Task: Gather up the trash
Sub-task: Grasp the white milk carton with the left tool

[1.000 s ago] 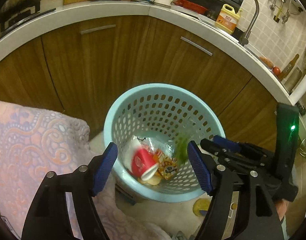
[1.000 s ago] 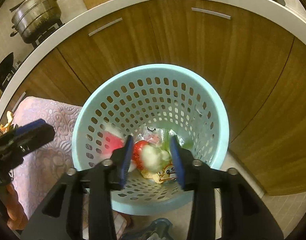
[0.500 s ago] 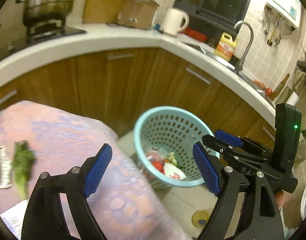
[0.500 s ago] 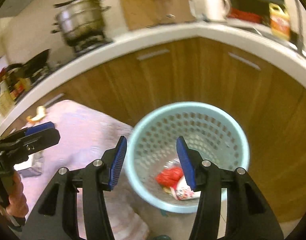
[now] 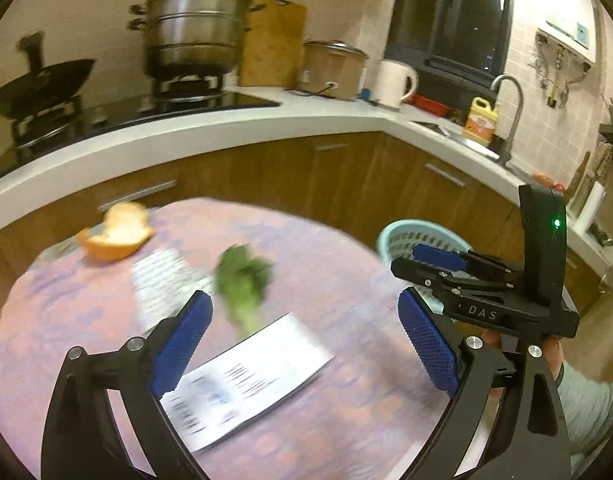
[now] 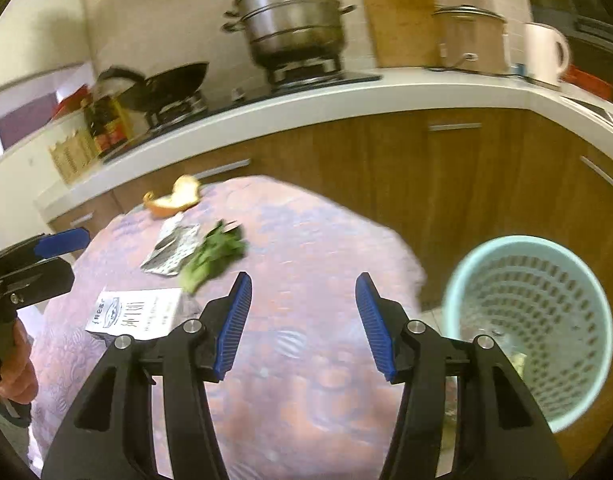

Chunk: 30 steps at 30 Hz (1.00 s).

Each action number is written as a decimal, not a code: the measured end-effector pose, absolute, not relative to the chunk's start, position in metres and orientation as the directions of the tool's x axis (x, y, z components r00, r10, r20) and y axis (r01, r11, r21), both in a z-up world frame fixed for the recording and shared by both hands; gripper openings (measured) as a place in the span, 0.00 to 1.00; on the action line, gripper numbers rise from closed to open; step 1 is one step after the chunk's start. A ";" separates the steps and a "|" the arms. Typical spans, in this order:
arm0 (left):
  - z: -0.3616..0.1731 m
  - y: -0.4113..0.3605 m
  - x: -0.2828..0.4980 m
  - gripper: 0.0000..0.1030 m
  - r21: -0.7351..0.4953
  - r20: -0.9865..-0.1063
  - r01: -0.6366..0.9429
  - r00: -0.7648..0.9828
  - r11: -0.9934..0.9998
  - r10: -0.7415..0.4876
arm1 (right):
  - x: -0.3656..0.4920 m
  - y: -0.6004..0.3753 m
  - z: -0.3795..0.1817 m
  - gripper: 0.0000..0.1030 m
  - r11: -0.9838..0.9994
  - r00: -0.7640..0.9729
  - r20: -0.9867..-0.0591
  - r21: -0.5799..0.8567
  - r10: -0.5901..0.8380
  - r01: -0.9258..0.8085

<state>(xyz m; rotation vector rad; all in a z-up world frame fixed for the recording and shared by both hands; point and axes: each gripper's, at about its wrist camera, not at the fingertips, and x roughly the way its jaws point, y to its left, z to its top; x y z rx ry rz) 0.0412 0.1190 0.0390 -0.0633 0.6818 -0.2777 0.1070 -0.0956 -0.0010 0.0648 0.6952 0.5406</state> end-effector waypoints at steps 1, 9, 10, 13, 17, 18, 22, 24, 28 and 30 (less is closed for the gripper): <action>0.036 0.125 0.040 0.89 -0.142 -0.619 0.225 0.739 0.964 -0.264 | 0.107 -0.087 -0.003 0.49 0.859 0.633 -0.594 0.229 0.496 -0.458; -0.010 0.178 0.046 0.89 -0.177 -0.688 0.189 0.678 0.966 -0.258 | 0.117 -0.047 -0.020 0.49 0.848 0.593 -0.630 0.221 0.502 -0.483; -0.016 0.182 0.049 0.89 -0.212 -0.697 0.189 0.658 0.959 -0.284 | 0.118 -0.045 -0.023 0.49 0.850 0.588 -0.640 0.217 0.495 -0.480; -0.028 0.180 0.045 0.89 -0.275 -0.715 0.207 0.609 0.939 -0.344 | 0.119 -0.048 -0.022 0.49 0.850 0.590 -0.635 0.226 0.499 -0.476; -0.028 0.161 0.025 0.89 -0.273 -0.725 0.256 0.580 0.927 -0.373 | 0.121 -0.053 -0.025 0.49 0.848 0.578 -0.640 0.248 0.506 -0.468; -0.028 0.155 0.021 0.89 -0.278 -0.727 0.278 0.566 0.920 -0.390 | 0.121 -0.052 -0.025 0.49 0.848 0.579 -0.639 0.246 0.506 -0.470; -0.028 0.125 -0.003 0.88 -0.226 -0.742 0.349 0.542 0.909 -0.393 | 0.116 -0.048 -0.023 0.49 0.849 0.593 -0.633 0.218 0.498 -0.482; -0.028 0.116 0.000 0.88 -0.172 -0.752 0.323 0.567 0.931 -0.336 | 0.114 -0.048 -0.022 0.49 0.854 0.605 -0.626 0.210 0.492 -0.477; -0.032 0.104 0.016 0.85 -0.079 -0.767 0.239 0.605 0.968 -0.213 | 0.116 -0.056 -0.021 0.49 0.864 0.624 -0.612 0.231 0.486 -0.447; -0.035 0.100 0.022 0.79 -0.034 -0.770 0.208 0.618 0.978 -0.159 | 0.117 -0.060 -0.020 0.49 0.868 0.631 -0.606 0.241 0.484 -0.433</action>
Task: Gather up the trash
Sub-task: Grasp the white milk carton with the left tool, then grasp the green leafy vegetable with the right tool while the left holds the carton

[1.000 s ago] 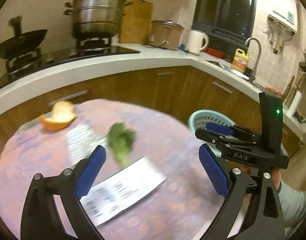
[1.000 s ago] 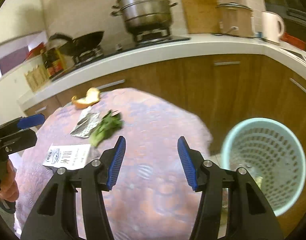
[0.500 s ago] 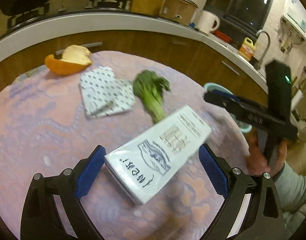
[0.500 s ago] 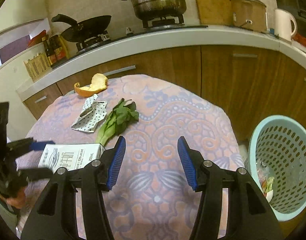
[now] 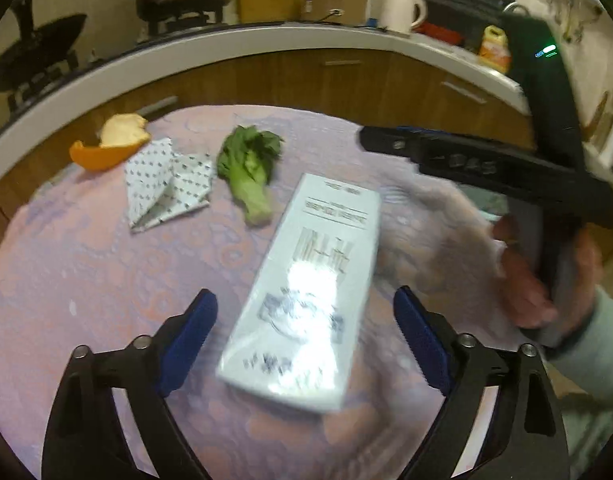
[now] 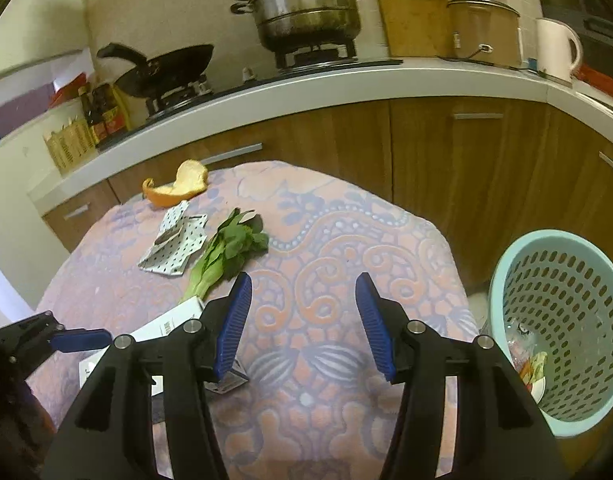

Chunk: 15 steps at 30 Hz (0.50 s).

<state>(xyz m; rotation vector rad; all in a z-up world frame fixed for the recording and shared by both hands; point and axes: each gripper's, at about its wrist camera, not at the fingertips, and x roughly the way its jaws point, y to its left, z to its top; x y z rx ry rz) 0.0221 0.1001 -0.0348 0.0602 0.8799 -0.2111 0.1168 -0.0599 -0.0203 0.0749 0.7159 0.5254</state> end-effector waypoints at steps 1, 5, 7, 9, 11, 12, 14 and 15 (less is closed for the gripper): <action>-0.037 0.097 0.025 0.74 -0.028 -0.772 0.193 0.620 0.981 -0.144 | 0.117 -0.061 -0.020 0.49 0.870 0.634 -0.604 0.246 0.483 -0.428; -0.044 0.091 0.032 0.65 -0.006 -0.784 0.143 0.613 0.990 -0.093 | 0.117 -0.061 -0.019 0.49 0.872 0.642 -0.599 0.241 0.479 -0.426; -0.045 0.094 0.031 0.51 -0.057 -0.776 0.116 0.619 0.992 -0.117 | 0.115 -0.059 -0.018 0.49 0.871 0.643 -0.598 0.232 0.478 -0.432; -0.044 0.101 0.026 0.51 -0.094 -0.770 0.074 0.627 0.993 -0.119 | 0.115 -0.056 -0.018 0.49 0.868 0.635 -0.604 0.226 0.482 -0.443; -0.042 0.109 0.018 0.51 -0.127 -0.765 0.018 0.634 0.992 -0.110 | 0.117 -0.053 -0.019 0.49 0.863 0.618 -0.618 0.228 0.486 -0.451; -0.041 0.115 0.014 0.51 -0.159 -0.760 -0.003 0.638 0.987 -0.121 | 0.118 -0.051 -0.020 0.49 0.861 0.606 -0.630 0.227 0.485 -0.454; -0.038 0.123 0.004 0.51 -0.197 -0.738 -0.028 0.663 0.980 -0.130 | 0.119 -0.046 -0.021 0.49 0.851 0.585 -0.639 0.234 0.499 -0.470; -0.036 0.126 0.000 0.51 -0.199 -0.731 -0.043 0.672 0.979 -0.119 | 0.118 -0.043 -0.021 0.49 0.849 0.583 -0.640 0.229 0.500 -0.476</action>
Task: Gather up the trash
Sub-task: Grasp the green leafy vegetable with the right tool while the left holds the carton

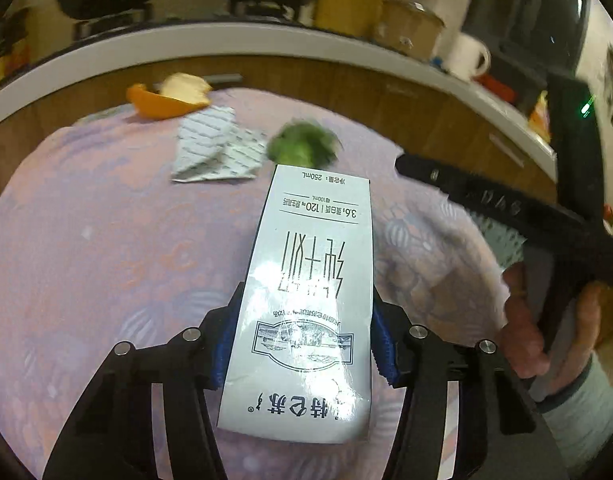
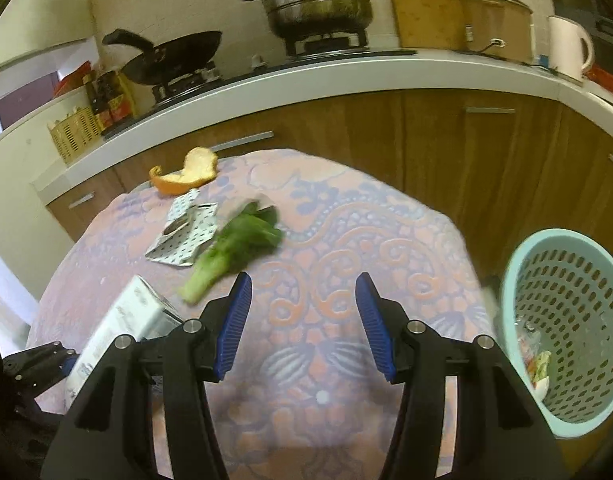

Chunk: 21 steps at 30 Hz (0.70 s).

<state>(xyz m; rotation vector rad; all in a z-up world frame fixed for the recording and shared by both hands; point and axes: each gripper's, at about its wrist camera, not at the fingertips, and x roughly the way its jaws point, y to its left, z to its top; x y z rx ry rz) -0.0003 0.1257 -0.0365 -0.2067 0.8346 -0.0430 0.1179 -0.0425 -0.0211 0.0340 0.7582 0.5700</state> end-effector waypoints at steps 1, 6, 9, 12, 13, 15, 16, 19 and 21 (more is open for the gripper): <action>-0.035 0.130 -0.005 0.51 -0.197 -0.728 -0.072 0.679 0.978 -0.097 | 0.117 -0.037 -0.021 0.49 0.847 0.580 -0.645 0.219 0.497 -0.484; -0.033 0.156 -0.019 0.51 -0.206 -0.698 -0.222 0.715 0.953 0.015 | 0.121 -0.006 -0.019 0.49 0.819 0.497 -0.694 0.240 0.520 -0.521; -0.035 0.177 -0.023 0.51 -0.241 -0.678 -0.303 0.733 0.922 0.063 | 0.132 0.018 -0.027 0.49 0.816 0.468 -0.720 0.238 0.512 -0.527; -0.035 0.185 -0.028 0.51 -0.275 -0.663 -0.334 0.745 0.901 0.074 | 0.134 0.039 -0.032 0.49 0.821 0.474 -0.730 0.208 0.492 -0.532; -0.034 0.185 -0.030 0.51 -0.272 -0.658 -0.344 0.748 0.899 0.087 | 0.134 0.044 -0.032 0.49 0.822 0.478 -0.731 0.199 0.487 -0.534; -0.035 0.186 -0.031 0.51 -0.280 -0.658 -0.364 0.746 0.888 0.099 | 0.137 0.052 -0.031 0.49 0.824 0.477 -0.730 0.207 0.489 -0.528; -0.035 0.187 -0.032 0.51 -0.288 -0.655 -0.365 0.749 0.885 0.096 | 0.139 0.056 -0.033 0.49 0.822 0.467 -0.734 0.220 0.494 -0.525; -0.035 0.189 -0.034 0.51 -0.314 -0.642 -0.353 0.763 0.881 0.077 | 0.142 0.068 -0.040 0.42 0.850 0.470 -0.772 0.166 0.427 -0.501; -0.035 0.189 -0.034 0.51 -0.304 -0.646 -0.356 0.759 0.884 0.083 | 0.142 0.069 -0.039 0.35 0.855 0.484 -0.771 0.147 0.414 -0.498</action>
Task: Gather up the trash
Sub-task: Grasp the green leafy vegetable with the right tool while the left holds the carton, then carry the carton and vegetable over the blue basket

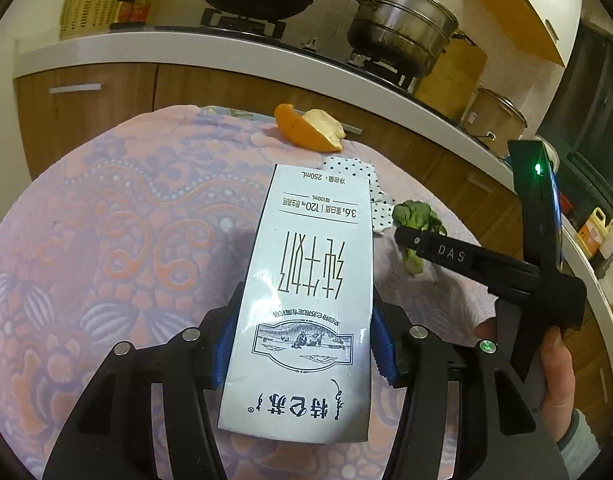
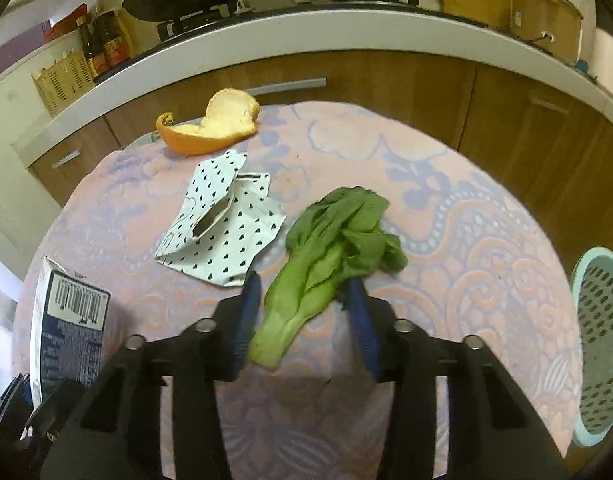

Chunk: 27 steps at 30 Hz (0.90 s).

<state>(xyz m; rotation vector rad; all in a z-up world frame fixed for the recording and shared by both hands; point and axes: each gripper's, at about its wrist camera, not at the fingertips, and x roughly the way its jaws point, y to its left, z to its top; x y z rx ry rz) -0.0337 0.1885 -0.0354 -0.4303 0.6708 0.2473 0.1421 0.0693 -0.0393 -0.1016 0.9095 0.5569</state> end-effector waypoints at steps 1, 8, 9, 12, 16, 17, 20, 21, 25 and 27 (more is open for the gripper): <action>-0.036 0.189 -0.030 0.51 -0.295 -0.646 -0.357 0.758 0.886 0.090 | 0.142 0.069 -0.040 0.33 0.856 0.484 -0.773 0.143 0.410 -0.498; -0.034 0.179 -0.030 0.51 -0.245 -0.647 -0.348 0.754 0.905 0.115 | 0.130 0.054 -0.033 0.26 0.805 0.457 -0.726 0.223 0.514 -0.549; -0.034 0.179 -0.030 0.51 -0.246 -0.647 -0.348 0.754 0.905 0.114 | 0.126 0.050 -0.031 0.25 0.796 0.460 -0.714 0.227 0.528 -0.561; -0.034 0.181 -0.032 0.51 -0.246 -0.643 -0.351 0.756 0.904 0.119 | 0.113 0.039 -0.027 0.25 0.779 0.465 -0.694 0.225 0.550 -0.586; -0.031 0.175 -0.034 0.51 -0.248 -0.633 -0.333 0.767 0.910 0.109 | 0.102 0.017 -0.020 0.25 0.768 0.469 -0.671 0.243 0.574 -0.592; -0.030 0.173 -0.034 0.51 -0.263 -0.630 -0.324 0.771 0.909 0.093 | 0.098 0.006 -0.016 0.25 0.766 0.478 -0.656 0.248 0.584 -0.594; -0.028 0.161 -0.029 0.51 -0.308 -0.625 -0.285 0.780 0.908 0.033 | 0.093 -0.017 -0.009 0.25 0.778 0.517 -0.631 0.234 0.578 -0.583; -0.027 0.156 -0.027 0.51 -0.312 -0.624 -0.271 0.781 0.911 0.019 | 0.092 -0.027 -0.007 0.25 0.785 0.534 -0.625 0.220 0.569 -0.579; -0.026 0.127 -0.009 0.51 -0.370 -0.634 -0.188 0.766 0.910 -0.100 | 0.097 -0.067 0.000 0.25 0.792 0.546 -0.608 0.253 0.576 -0.555; -0.027 0.106 0.003 0.51 -0.400 -0.639 -0.139 0.751 0.906 -0.167 | 0.101 -0.095 0.001 0.25 0.805 0.562 -0.598 0.277 0.571 -0.524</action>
